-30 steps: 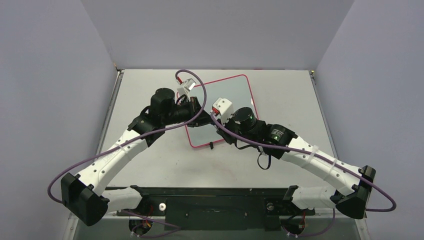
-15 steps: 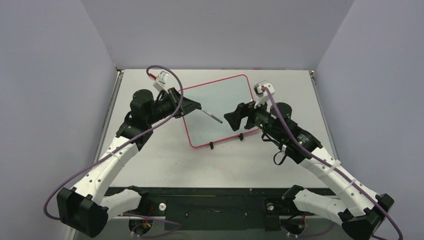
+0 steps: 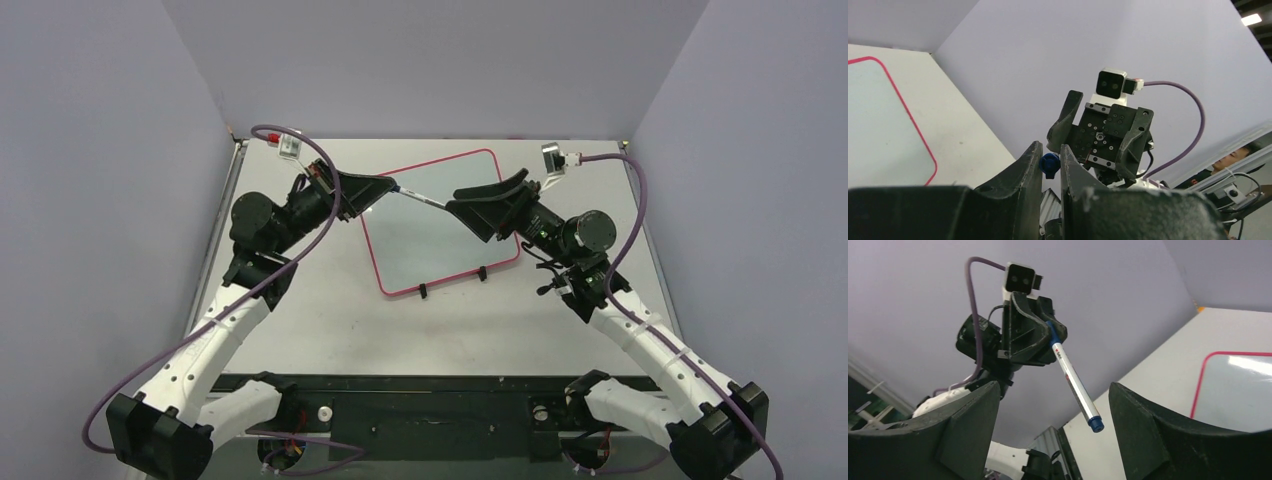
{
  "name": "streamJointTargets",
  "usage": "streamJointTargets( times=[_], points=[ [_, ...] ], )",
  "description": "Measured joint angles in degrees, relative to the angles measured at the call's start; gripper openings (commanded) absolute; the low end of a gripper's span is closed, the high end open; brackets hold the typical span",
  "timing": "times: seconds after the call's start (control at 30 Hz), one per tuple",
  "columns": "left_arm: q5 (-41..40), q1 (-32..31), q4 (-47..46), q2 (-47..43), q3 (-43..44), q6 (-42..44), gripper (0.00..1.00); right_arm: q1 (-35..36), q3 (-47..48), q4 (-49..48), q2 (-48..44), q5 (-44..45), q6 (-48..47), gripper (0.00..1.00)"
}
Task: Write a sentence on the whiteboard
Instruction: Open the pen cap from the whiteboard marker.
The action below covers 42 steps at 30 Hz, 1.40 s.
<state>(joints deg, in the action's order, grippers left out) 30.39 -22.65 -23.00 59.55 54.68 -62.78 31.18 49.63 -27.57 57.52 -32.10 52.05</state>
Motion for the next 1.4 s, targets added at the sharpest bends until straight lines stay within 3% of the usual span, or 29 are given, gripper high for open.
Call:
streamJointTargets(
  times=[0.2, 0.63, 0.93, 1.4],
  points=[
    [0.2, 0.0, -5.3, 0.1, 0.0, -4.2, 0.00, -0.1, 0.1, -9.6, 2.6, -5.2, 6.4, 0.68],
    [1.9, 0.0, -16.6, 2.0, -0.3, -10.1, 0.00, 0.3, 3.0, -17.5, 7.7, -9.8, 13.3, 0.55],
    [2.9, -1.0, -17.1, 3.1, -0.4, -8.9, 0.00, 2.0, 5.2, -16.9, 9.9, -10.8, 13.3, 0.42],
    [2.9, -2.1, -13.9, 2.0, -0.4, -3.9, 0.00, 3.2, 7.7, -13.2, 12.2, -10.8, 11.6, 0.34]
  ],
)
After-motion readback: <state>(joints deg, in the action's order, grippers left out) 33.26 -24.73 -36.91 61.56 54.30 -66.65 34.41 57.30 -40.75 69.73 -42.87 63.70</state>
